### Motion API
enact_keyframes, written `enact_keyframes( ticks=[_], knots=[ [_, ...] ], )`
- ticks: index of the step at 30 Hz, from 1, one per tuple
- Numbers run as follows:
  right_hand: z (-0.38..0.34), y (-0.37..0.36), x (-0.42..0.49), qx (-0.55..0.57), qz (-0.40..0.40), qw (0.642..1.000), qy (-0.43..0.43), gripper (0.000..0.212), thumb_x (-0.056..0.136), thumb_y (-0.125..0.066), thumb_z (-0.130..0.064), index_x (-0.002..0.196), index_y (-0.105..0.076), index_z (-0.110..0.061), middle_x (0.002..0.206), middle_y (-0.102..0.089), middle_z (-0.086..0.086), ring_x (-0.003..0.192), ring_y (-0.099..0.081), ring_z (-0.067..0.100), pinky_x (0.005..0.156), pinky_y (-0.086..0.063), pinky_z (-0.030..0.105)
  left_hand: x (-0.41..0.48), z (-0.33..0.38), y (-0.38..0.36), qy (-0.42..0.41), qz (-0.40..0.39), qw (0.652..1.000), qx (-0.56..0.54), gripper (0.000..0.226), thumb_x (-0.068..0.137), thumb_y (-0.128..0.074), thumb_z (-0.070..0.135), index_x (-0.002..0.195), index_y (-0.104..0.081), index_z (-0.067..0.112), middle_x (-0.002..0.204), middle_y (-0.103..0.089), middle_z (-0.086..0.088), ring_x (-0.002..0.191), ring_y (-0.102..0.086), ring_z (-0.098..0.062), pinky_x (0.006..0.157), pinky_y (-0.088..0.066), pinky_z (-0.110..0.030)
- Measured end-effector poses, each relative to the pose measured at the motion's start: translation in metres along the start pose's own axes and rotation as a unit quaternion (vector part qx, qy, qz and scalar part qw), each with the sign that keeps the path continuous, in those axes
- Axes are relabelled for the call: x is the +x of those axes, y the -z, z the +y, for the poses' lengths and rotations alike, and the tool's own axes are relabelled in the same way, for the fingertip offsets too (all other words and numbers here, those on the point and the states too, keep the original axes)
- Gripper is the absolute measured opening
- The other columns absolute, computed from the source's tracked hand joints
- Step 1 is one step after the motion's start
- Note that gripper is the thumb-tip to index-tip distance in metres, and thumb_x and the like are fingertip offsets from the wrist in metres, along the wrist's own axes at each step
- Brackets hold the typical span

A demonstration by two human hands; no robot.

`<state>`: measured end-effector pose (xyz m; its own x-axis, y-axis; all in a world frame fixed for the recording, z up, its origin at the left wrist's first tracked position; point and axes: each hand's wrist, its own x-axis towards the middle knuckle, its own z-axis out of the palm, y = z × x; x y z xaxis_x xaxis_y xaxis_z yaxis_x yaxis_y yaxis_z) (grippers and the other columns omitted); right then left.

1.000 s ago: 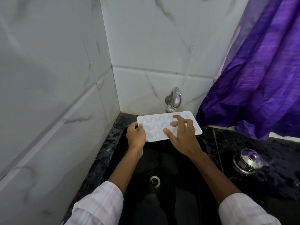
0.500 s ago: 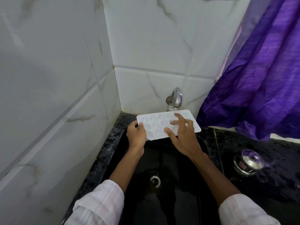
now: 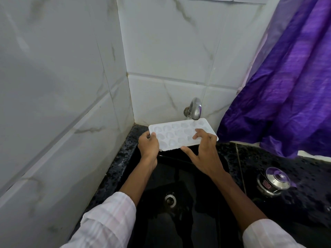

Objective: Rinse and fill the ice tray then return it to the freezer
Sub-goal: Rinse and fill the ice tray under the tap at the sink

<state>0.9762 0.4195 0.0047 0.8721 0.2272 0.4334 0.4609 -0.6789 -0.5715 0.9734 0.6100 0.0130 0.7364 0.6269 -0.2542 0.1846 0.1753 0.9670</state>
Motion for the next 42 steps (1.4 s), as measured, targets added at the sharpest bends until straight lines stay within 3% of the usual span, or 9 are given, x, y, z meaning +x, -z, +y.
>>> enact_keyframes(
  ticks=[8,11,19,25,31,37,42],
  knots=[
    [0.002,-0.004,0.009,-0.014,-0.011,1.0,0.008,0.074,0.08,-0.07,-0.057,0.134,-0.038,-0.017,0.124,-0.047,-0.007,0.115,-0.027,0.01,0.096,-0.048,0.042,0.004,0.003,-0.002,0.036,0.005,0.999,-0.029,0.029,0.103,-0.048,0.016,0.126,-0.062,0.008,0.114,-0.069,-0.008,0.095,-0.069,-0.023,0.086,-0.06,-0.048],
    [0.002,-0.005,0.013,-0.012,-0.024,1.0,0.009,0.081,0.08,-0.072,-0.054,0.141,-0.031,-0.021,0.115,-0.054,-0.007,0.115,-0.028,0.011,0.098,-0.044,0.04,0.005,0.003,-0.003,0.039,0.006,0.998,-0.042,0.029,0.103,-0.048,0.016,0.127,-0.062,0.008,0.115,-0.069,-0.008,0.096,-0.07,-0.023,0.085,-0.061,-0.048],
    [0.007,-0.007,0.02,-0.054,-0.027,0.998,0.027,0.094,0.08,-0.075,-0.048,0.152,-0.022,-0.02,0.118,-0.064,-0.004,0.119,-0.039,0.023,0.104,-0.03,0.041,0.003,0.004,-0.007,0.022,0.003,0.999,-0.029,0.028,0.102,-0.046,0.015,0.124,-0.062,0.008,0.116,-0.069,-0.007,0.097,-0.07,-0.022,0.085,-0.061,-0.048],
    [0.004,-0.006,0.02,-0.055,-0.018,0.998,0.022,0.082,0.081,-0.078,-0.037,0.146,-0.033,-0.015,0.112,-0.063,0.0,0.114,-0.041,0.024,0.103,-0.032,0.044,0.002,0.005,-0.009,0.019,-0.002,1.0,-0.02,0.028,0.102,-0.046,0.017,0.125,-0.061,0.01,0.116,-0.068,-0.007,0.099,-0.069,-0.023,0.087,-0.06,-0.047],
    [0.008,-0.003,0.019,-0.051,-0.034,0.998,0.035,0.09,0.081,-0.078,-0.032,0.153,-0.026,-0.016,0.113,-0.065,-0.001,0.115,-0.043,0.024,0.101,-0.038,0.044,0.0,0.003,-0.008,0.009,-0.004,1.0,-0.009,0.028,0.102,-0.046,0.016,0.123,-0.063,0.008,0.114,-0.069,-0.007,0.097,-0.07,-0.023,0.085,-0.061,-0.048],
    [0.004,0.0,0.015,-0.044,-0.027,0.999,0.013,0.078,0.079,-0.08,-0.028,0.142,-0.037,-0.014,0.108,-0.066,0.0,0.113,-0.042,0.021,0.101,-0.038,0.047,-0.002,0.003,-0.007,0.006,-0.005,1.0,0.001,0.029,0.103,-0.046,0.017,0.126,-0.062,0.009,0.114,-0.069,-0.006,0.096,-0.069,-0.022,0.083,-0.061,-0.047],
    [0.008,0.0,0.013,-0.03,-0.031,0.999,0.023,0.083,0.081,-0.078,-0.027,0.149,-0.03,-0.018,0.113,-0.064,-0.001,0.118,-0.039,0.02,0.102,-0.036,0.038,-0.004,0.002,-0.007,0.008,-0.007,1.0,0.001,0.029,0.102,-0.047,0.018,0.126,-0.061,0.01,0.115,-0.069,-0.006,0.098,-0.069,-0.023,0.085,-0.061,-0.048]
  ],
)
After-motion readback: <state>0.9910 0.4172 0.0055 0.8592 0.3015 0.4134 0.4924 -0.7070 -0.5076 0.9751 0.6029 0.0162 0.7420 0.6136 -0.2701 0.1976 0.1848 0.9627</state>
